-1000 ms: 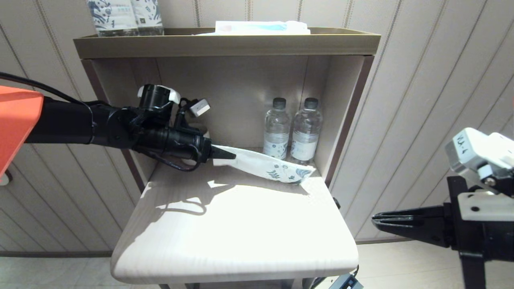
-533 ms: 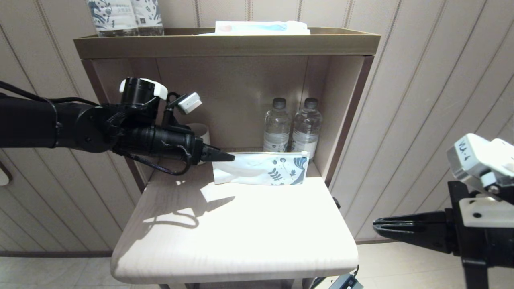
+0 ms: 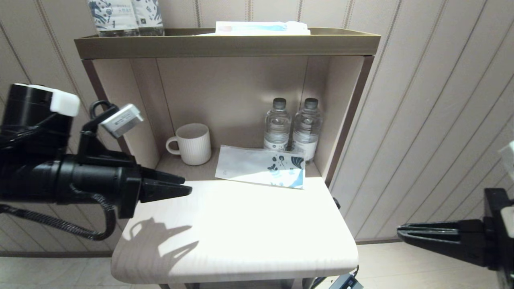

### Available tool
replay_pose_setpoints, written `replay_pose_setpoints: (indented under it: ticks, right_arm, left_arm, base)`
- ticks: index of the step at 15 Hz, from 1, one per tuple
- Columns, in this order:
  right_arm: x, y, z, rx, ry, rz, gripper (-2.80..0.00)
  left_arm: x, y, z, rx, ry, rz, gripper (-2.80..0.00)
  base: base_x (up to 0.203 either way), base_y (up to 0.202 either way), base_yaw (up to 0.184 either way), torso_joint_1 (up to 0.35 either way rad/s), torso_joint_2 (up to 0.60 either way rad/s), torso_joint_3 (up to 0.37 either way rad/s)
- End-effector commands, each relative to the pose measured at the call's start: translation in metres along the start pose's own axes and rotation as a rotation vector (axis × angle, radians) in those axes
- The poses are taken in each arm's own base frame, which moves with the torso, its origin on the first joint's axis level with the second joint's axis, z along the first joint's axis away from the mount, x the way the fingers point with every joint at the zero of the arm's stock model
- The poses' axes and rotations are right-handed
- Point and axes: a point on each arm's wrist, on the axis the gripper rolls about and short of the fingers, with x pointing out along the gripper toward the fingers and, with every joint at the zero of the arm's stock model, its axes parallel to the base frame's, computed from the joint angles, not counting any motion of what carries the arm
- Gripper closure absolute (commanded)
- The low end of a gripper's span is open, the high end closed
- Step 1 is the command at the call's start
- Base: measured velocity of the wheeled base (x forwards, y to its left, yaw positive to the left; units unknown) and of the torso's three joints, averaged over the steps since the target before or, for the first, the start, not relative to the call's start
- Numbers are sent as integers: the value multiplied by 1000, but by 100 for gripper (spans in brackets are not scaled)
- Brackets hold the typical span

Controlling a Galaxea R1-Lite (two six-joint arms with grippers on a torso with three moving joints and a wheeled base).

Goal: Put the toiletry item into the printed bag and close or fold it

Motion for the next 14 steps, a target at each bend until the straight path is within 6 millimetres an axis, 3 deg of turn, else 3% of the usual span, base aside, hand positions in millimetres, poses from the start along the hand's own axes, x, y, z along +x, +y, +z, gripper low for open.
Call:
replay_pose_setpoints:
  ticks: [1,3,7,9,11,14]
  right_arm:
    - [-38,13,-4,-1,-95,-49,0]
    - [-69,25,-15,35,-96,-144,0]
    - [-123,55,-53,186,-113,-387,0]
    - [-128,74,-72,268,-109,-602,0]
    - [-125,99,-105,256,-113,-750,0]
    - [-98,105,-162,243,2,-747,0]
  left_arm:
    - [-61,-50,-12,94,-109,65,0]
    - [-100,-83,-30,119,-141,155,0]
    - [-164,-137,-91,99,-191,455,0]
    - [-185,-157,-130,64,-223,651,0]
    - [-191,-168,-159,-24,-205,847,0]
    - [-180,-171,-168,-187,-160,1025,0]
  base:
    - [0,0,0,0,0,0]
    - [0,0,0,0,0,0]
    - [0,0,0,0,0,0]
    - [0,0,0,0,0,0]
    - [0,0,0,0,0,0]
    - [0,0,0,0,0,0]
